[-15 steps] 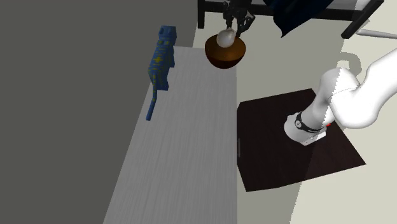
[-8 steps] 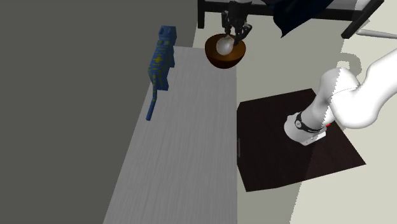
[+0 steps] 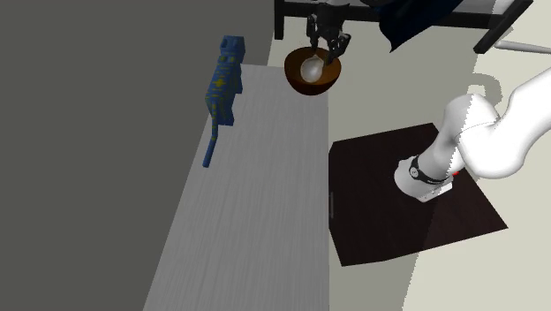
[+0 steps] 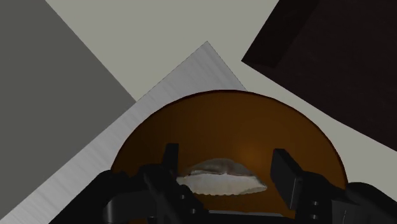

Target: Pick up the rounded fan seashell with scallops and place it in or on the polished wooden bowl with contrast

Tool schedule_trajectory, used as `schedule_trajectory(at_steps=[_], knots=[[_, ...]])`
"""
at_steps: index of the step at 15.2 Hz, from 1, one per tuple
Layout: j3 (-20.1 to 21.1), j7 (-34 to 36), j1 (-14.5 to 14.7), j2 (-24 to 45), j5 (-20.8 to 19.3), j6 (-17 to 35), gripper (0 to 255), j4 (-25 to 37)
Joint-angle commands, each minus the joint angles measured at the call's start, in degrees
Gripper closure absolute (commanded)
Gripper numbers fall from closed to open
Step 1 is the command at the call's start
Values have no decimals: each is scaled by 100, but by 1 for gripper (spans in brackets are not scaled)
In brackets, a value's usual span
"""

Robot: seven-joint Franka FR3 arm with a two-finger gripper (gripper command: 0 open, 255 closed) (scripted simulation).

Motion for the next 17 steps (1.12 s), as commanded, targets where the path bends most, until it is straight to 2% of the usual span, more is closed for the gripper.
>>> schedule_trajectory(at_steps=[1, 5, 9, 17], knots=[[0, 0, 0, 0, 0, 0, 0, 0], [0, 0, 0, 0, 0, 0, 0, 0], [61, -23, 34, 20, 42, -726, 0, 744], [61, -23, 34, 20, 42, -726, 0, 744]])
